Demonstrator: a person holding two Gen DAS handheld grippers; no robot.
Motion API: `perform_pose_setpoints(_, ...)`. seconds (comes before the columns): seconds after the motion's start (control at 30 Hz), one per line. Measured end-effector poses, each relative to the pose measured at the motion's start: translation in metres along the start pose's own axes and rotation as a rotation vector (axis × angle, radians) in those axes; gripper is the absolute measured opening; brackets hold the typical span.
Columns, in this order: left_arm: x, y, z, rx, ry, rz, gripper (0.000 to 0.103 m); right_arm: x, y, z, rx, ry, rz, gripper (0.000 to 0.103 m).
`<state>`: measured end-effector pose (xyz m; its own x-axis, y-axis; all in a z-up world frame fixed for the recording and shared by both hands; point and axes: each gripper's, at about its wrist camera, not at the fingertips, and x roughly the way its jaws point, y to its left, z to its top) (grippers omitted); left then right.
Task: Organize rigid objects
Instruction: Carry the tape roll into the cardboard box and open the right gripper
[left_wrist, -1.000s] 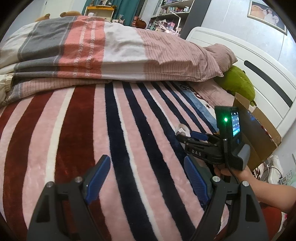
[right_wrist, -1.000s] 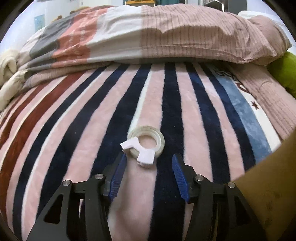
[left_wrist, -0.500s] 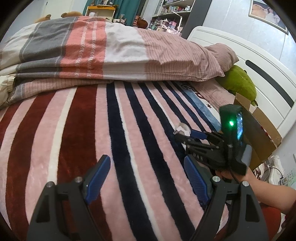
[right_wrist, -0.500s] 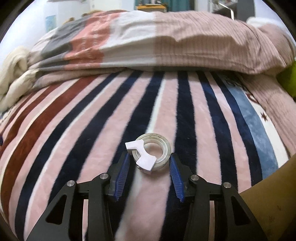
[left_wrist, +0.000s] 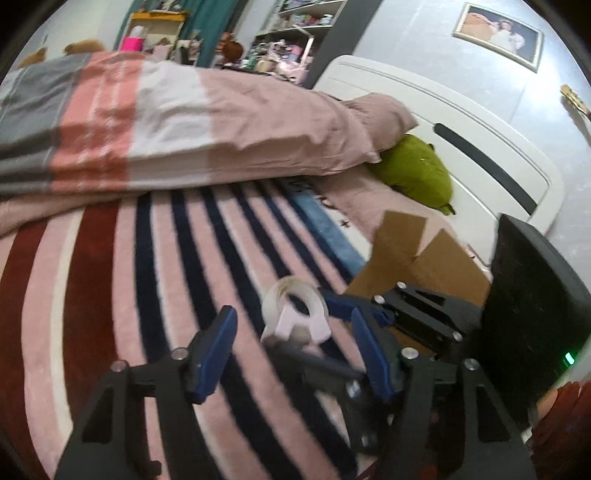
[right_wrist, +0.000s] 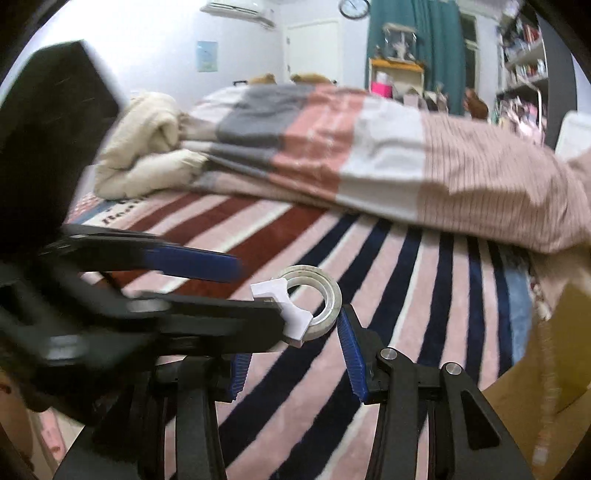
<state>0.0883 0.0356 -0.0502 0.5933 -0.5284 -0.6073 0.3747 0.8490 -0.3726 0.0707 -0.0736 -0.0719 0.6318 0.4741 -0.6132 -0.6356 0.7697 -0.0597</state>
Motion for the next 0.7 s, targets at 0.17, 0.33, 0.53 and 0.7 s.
perform_pose_setpoints(0.17, 0.011, -0.037, 0.018, 0.056, 0.010, -0.062, 0.041, -0.044, -0.007, 0.007, -0.019, -0.052, -0.034, 0.039)
perform_pose_setpoints(0.33, 0.037, -0.084, 0.037, 0.125, 0.031, -0.124, 0.036, -0.079, -0.044, 0.003, 0.013, -0.063, -0.104, 0.039)
perform_pose_setpoints(0.53, 0.080, -0.135, 0.051, 0.185, 0.086, -0.177, 0.036, -0.111, -0.089, -0.014, 0.063, -0.036, -0.201, 0.039)
perform_pose_setpoints(0.7, 0.109, -0.159, 0.055, 0.206, 0.136, -0.198, 0.036, -0.123, -0.121, -0.027, 0.102, 0.000, -0.240, 0.040)
